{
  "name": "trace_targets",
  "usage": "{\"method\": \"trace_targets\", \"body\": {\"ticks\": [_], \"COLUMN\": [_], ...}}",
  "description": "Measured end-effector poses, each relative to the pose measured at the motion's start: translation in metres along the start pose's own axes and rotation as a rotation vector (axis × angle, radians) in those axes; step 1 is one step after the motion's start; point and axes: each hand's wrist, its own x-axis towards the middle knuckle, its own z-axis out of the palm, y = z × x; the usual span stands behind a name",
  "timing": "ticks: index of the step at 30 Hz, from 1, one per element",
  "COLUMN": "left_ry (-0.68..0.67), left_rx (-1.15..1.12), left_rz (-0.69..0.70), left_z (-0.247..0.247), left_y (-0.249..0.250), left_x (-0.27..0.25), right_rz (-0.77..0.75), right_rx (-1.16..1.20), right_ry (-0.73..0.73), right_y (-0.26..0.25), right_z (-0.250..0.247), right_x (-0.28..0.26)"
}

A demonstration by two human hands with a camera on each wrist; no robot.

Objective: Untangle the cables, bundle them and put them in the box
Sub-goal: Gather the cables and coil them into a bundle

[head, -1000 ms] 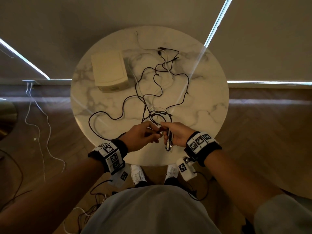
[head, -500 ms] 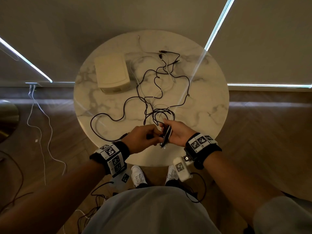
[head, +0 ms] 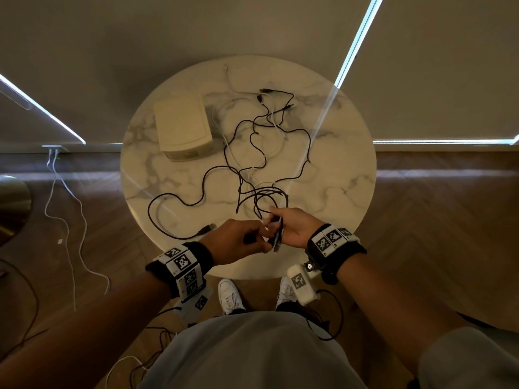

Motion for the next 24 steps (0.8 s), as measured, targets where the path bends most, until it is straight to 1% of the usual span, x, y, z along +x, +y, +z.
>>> {"method": "trace_targets", "body": {"ticks": [2,3,4,7,8,9,11,12,15,17,20,22,24], "left_ry": [0.01,0.045,0.107,0.352,0.393,0.398,0.339,0.292,0.107,0.031,0.028,0.022,0.031], "left_rx": [0.0,0.025,0.074,0.304,0.384,0.459,0.551,0.551,0.41,0.314,0.335,0.439,0.586], "left_rz": [0.038,0.05,0.06,0.061,0.052,0.041,0.018,0.008,-0.065,-0.102,-0.095,-0.08,-0.03], "left_z": [0.0,-0.001,-0.002,-0.007,-0.008,-0.008,-0.012,-0.015,-0.022,-0.025,-0.026,-0.026,-0.026], "left_y": [-0.002,-0.006,-0.011,-0.025,-0.028,-0.029,-0.028,-0.026,-0.026,-0.027,-0.026,-0.022,-0.021], "left_x": [0.001,0.003,0.005,0.018,0.024,0.031,0.047,0.055,0.073,0.08,0.088,0.093,0.096], "right_rz": [-0.04,-0.046,-0.048,-0.045,-0.041,-0.04,-0.058,-0.072,-0.139,-0.184,-0.24,-0.266,-0.284], "right_rx": [-0.078,-0.097,-0.114,-0.221,-0.273,-0.328,-0.436,-0.487,-0.614,-0.669,-0.676,-0.683,-0.734], "right_ry": [-0.023,-0.038,-0.055,-0.115,-0.133,-0.144,-0.15,-0.147,-0.115,-0.108,-0.105,-0.105,-0.109], "right_y": [-0.002,-0.003,-0.005,-0.01,-0.011,-0.012,-0.014,-0.016,-0.023,-0.027,-0.028,-0.025,-0.025], "right_z": [-0.003,-0.006,-0.01,-0.021,-0.024,-0.027,-0.031,-0.033,-0.04,-0.047,-0.054,-0.057,-0.059], "right_x": [-0.003,-0.004,-0.006,-0.014,-0.018,-0.022,-0.029,-0.031,-0.036,-0.039,-0.037,-0.035,-0.034]}}
